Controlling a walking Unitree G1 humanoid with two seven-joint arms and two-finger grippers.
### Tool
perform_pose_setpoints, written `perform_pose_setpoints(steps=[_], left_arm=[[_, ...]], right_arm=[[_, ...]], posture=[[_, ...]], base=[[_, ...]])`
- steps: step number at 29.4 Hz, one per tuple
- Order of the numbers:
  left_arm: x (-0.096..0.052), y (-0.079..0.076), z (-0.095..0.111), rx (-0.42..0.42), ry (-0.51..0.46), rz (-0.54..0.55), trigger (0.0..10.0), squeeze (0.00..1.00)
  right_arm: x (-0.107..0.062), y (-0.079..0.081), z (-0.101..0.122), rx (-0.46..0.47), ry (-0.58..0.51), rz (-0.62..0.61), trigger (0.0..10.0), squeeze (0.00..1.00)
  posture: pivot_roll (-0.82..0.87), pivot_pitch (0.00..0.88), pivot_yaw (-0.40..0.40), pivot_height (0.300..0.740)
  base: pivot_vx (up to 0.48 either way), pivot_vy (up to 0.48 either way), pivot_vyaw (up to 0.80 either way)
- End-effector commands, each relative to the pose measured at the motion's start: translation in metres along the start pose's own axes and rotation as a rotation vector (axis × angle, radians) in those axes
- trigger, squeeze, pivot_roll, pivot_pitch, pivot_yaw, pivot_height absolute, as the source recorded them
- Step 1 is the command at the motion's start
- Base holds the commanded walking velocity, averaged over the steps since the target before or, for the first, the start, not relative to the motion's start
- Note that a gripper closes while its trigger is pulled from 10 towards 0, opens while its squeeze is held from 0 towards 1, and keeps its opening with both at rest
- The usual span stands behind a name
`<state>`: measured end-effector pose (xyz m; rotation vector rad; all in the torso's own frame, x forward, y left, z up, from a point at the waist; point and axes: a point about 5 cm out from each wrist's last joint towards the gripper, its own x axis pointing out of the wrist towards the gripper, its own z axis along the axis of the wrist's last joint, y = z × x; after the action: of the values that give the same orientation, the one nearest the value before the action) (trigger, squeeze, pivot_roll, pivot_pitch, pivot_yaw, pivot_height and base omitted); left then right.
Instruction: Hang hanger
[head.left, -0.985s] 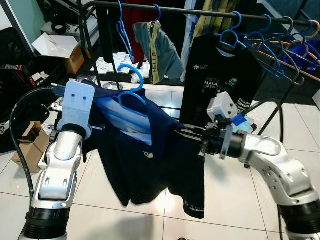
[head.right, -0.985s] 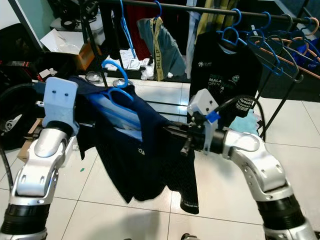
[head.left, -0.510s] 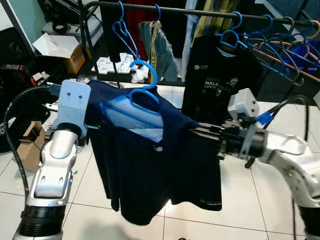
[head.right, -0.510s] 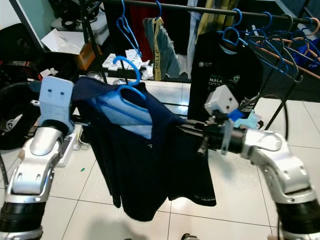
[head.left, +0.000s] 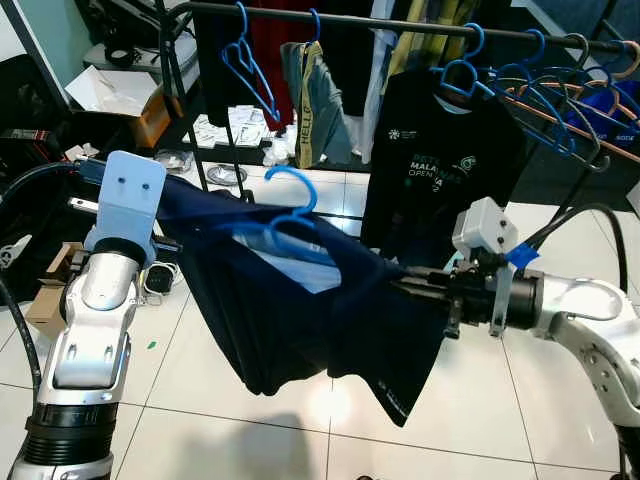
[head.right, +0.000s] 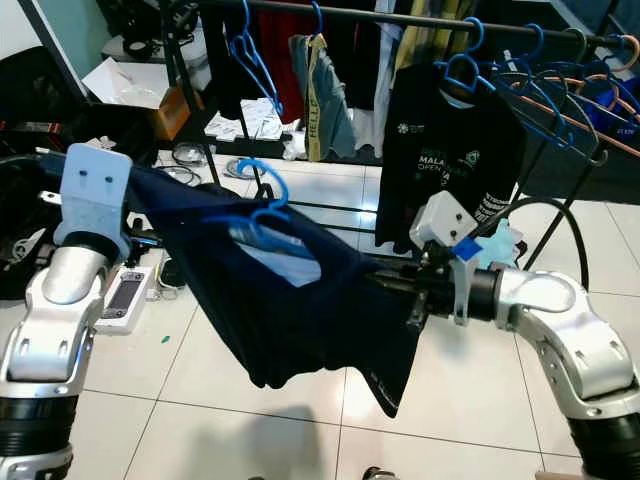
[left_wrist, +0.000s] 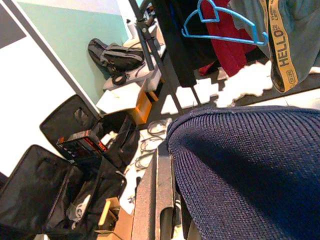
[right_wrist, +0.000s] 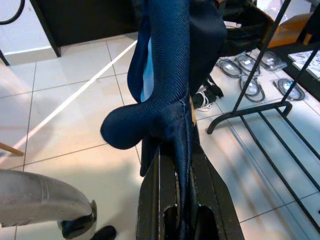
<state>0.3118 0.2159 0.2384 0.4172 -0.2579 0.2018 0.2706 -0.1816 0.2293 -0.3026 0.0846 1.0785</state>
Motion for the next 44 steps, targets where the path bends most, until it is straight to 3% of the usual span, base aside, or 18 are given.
perform_pose_setpoints(steps=[1,5,9,24,29,31,38,39,40,41,42,43,44], left_arm=[[0.0,0.009,-0.003,0.013,0.005,0.044,0.0,0.0],[0.001,0.006,-0.005,0.005,0.014,0.03,0.0,0.0],[0.002,0.006,-0.006,-0.002,0.018,0.029,0.0,0.0],[0.003,0.005,-0.011,-0.036,0.048,0.014,0.0,0.0],[0.001,-0.001,-0.013,-0.046,0.06,-0.011,0.0,0.0],[0.001,-0.004,-0.015,-0.049,0.068,-0.019,0.0,0.0],[0.001,-0.006,-0.015,-0.062,0.067,-0.04,0.0,0.0],[-0.001,-0.014,-0.01,-0.08,0.031,-0.102,3.4,0.0],[-0.001,-0.014,-0.01,-0.08,0.031,-0.102,3.4,0.0],[-0.005,-0.025,-0.003,-0.126,-0.017,-0.186,8.7,0.6],[-0.008,-0.033,0.002,-0.159,-0.052,-0.243,8.7,0.6],[-0.014,-0.044,0.007,-0.177,-0.084,-0.353,10.0,1.0],[-0.018,-0.051,0.009,-0.184,-0.1,-0.422,10.0,1.0]], right_arm=[[-0.004,0.003,0.012,-0.014,-0.07,0.02,0.0,0.0],[-0.011,0.007,0.029,-0.001,-0.195,0.068,0.0,0.0],[-0.015,0.008,0.037,-0.001,-0.245,0.077,0.0,0.0],[-0.02,0.007,0.046,0.008,-0.323,0.082,0.0,0.0],[-0.027,0.004,0.055,0.034,-0.42,0.073,0.0,0.0],[-0.035,0.0,0.061,0.064,-0.509,0.059,0.0,0.0],[-0.031,-0.008,0.052,0.064,-0.445,-0.01,0.0,0.0],[-0.026,-0.013,0.044,0.057,-0.358,-0.053,0.0,0.0],[-0.026,-0.013,0.044,0.057,-0.358,-0.053,0.0,0.0],[-0.022,-0.016,0.036,0.051,-0.271,-0.082,0.0,0.0],[-0.02,-0.017,0.03,0.047,-0.215,-0.098,0.0,0.0],[-0.019,-0.017,0.023,0.039,-0.134,-0.102,0.0,0.0],[-0.018,-0.017,0.019,0.035,-0.089,-0.101,0.0,0.0]], posture=[[-0.07,0.156,0.033,0.74],[-0.07,0.157,0.036,0.74],[-0.07,0.157,0.039,0.74],[-0.07,0.158,0.038,0.74],[-0.07,0.159,0.038,0.74],[-0.07,0.159,0.038,0.74],[-0.07,0.16,0.037,0.74],[-0.07,0.16,0.036,0.74],[-0.07,0.16,0.036,0.74],[-0.07,0.16,0.036,0.74],[-0.07,0.16,0.036,0.74],[-0.07,0.16,0.032,0.74],[-0.07,0.16,0.032,0.74]], base=[[0.0,0.0,0.0],[0.0,0.0,0.0],[0.0,0.0,0.0],[0.0,0.0,0.0],[0.0,0.0,0.0],[0.0,0.0,0.0],[0.0,0.0,0.0],[0.0,0.0,0.0],[0.0,0.0,0.0],[0.0,0.0,0.0],[0.0,0.0,0.0],[0.0,0.0,0.0],[0.0,0.0,0.0]])
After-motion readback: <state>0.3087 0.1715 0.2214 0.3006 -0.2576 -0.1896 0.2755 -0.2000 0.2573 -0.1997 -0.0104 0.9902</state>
